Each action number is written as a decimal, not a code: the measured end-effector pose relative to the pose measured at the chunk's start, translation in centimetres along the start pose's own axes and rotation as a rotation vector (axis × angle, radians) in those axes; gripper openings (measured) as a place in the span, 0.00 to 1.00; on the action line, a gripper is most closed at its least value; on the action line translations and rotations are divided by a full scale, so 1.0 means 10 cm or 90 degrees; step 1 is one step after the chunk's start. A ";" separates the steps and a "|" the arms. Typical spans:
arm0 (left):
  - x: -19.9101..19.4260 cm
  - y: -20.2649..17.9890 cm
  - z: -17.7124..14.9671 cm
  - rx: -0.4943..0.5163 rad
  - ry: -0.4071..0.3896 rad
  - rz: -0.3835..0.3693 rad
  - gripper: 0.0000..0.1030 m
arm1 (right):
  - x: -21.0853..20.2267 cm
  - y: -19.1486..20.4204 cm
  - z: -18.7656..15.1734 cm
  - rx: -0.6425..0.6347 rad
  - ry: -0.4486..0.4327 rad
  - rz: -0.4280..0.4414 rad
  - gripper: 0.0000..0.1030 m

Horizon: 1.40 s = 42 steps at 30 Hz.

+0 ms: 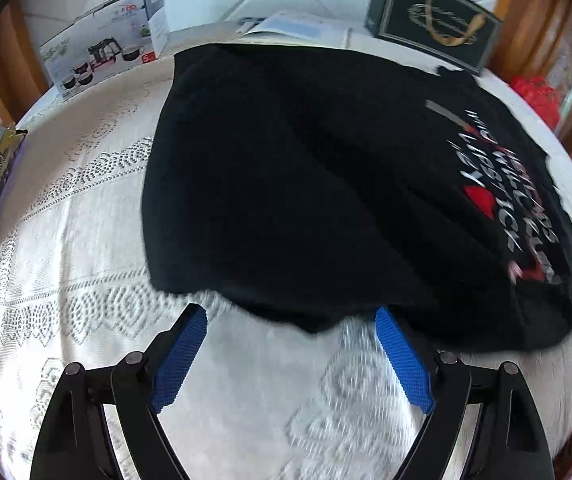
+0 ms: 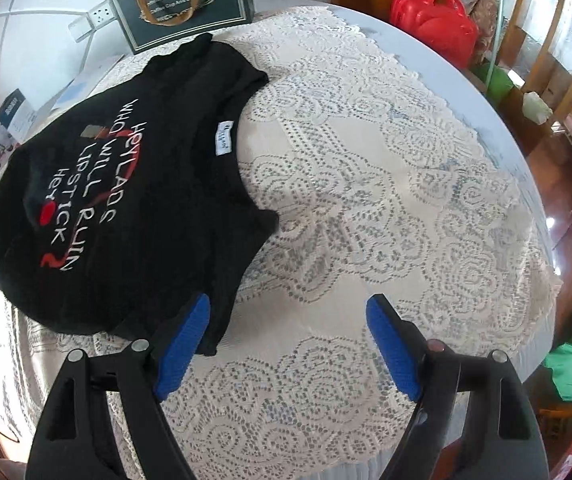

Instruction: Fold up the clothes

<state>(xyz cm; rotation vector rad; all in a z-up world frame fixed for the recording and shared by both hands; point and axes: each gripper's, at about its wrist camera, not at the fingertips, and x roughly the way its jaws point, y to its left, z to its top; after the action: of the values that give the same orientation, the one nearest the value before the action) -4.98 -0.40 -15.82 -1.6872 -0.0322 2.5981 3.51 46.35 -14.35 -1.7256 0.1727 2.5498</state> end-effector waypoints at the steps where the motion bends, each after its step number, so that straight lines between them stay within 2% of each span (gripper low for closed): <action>1: 0.03 -0.02 0.01 -0.008 -0.001 0.006 0.84 | 0.03 0.03 -0.01 -0.005 0.004 0.005 0.79; 4: 0.08 -0.10 0.05 -0.033 -0.006 0.024 0.82 | 0.13 0.12 -0.04 -0.020 0.014 0.020 0.79; 5: 0.09 -0.14 0.06 -0.041 -0.008 0.030 0.76 | 0.16 0.15 -0.05 -0.024 0.018 0.024 0.81; 7: 0.05 -0.19 0.09 -0.045 -0.005 0.018 0.46 | 0.23 0.22 -0.07 -0.034 0.025 0.034 0.82; 8: 0.01 -0.20 0.10 -0.047 -0.001 -0.001 0.25 | 0.26 0.25 -0.08 -0.039 0.028 0.039 0.76; 9: -0.03 -0.19 0.12 -0.049 0.000 -0.010 0.22 | 0.29 0.32 -0.09 -0.056 0.027 0.033 0.60; 10: -0.11 -0.15 0.13 -0.045 -0.006 -0.010 0.20 | 0.26 0.39 -0.07 -0.072 0.014 0.021 0.27; 11: -0.19 -0.11 0.15 -0.041 -0.013 -0.009 0.18 | 0.20 0.46 -0.04 -0.086 -0.003 0.010 0.02; 13: -0.40 0.02 0.17 -0.036 -0.033 -0.002 0.17 | 0.07 0.54 0.03 -0.100 -0.034 0.001 0.02; 18: -1.09 0.57 0.23 -0.036 -0.091 0.062 0.14 | -0.70 0.28 0.32 -0.045 -0.144 0.059 0.02; 21: -1.31 0.84 0.15 -0.037 -0.082 0.060 0.14 | -1.10 0.14 0.44 -0.018 -0.171 0.083 0.02; 24: -1.28 0.95 0.02 -0.024 -0.044 0.041 0.15 | -1.12 0.03 0.50 -0.009 -0.132 0.043 0.03; 25: -1.23 0.96 0.00 -0.020 -0.037 0.040 0.16 | -1.04 -0.04 0.52 -0.003 -0.122 -0.002 0.08; 26: -1.14 0.93 -0.04 -0.017 -0.025 0.036 0.26 | -0.96 -0.08 0.51 0.004 -0.110 -0.045 0.16; 27: -1.04 0.89 -0.07 -0.012 -0.011 0.031 0.47 | -0.89 -0.13 0.48 0.014 -0.101 -0.067 0.22; 28: -0.94 0.82 -0.12 -0.008 -0.007 0.023 0.61 | -0.81 -0.18 0.45 0.026 -0.093 -0.082 0.35; 29: -0.85 0.73 -0.13 -0.003 -0.005 0.018 0.88 | -0.76 -0.20 0.40 0.034 -0.085 -0.075 0.44; 30: -0.76 0.66 -0.14 0.004 -0.004 0.015 0.93 | -0.70 -0.21 0.35 0.040 -0.077 -0.060 0.47; 31: -0.64 0.55 -0.16 0.013 0.000 0.011 0.93 | -0.65 -0.23 0.30 0.046 -0.069 -0.044 0.50; 34: -0.39 0.31 -0.16 0.029 0.007 0.004 0.93 | -0.46 -0.16 0.13 0.035 -0.033 -0.021 0.51; 37: -0.17 0.11 -0.14 0.045 0.013 0.019 0.93 | -0.31 -0.07 -0.02 0.022 -0.004 -0.009 0.52; 38: -0.09 0.05 -0.13 0.048 0.012 0.037 0.93 | -0.28 -0.06 -0.06 0.018 0.004 -0.006 0.52; 41: 0.01 0.00 -0.08 0.028 0.014 0.046 0.92 | -0.15 -0.02 -0.19 -0.008 0.020 -0.005 0.52; 42: 0.04 -0.01 -0.07 0.022 0.014 0.048 0.88 | -0.11 0.01 -0.20 -0.017 0.022 -0.008 0.52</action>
<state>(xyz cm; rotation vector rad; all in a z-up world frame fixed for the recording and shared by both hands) -4.55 -0.25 -16.46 -1.7389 0.0770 2.6162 5.74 46.06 -14.07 -1.7759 0.1286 2.5256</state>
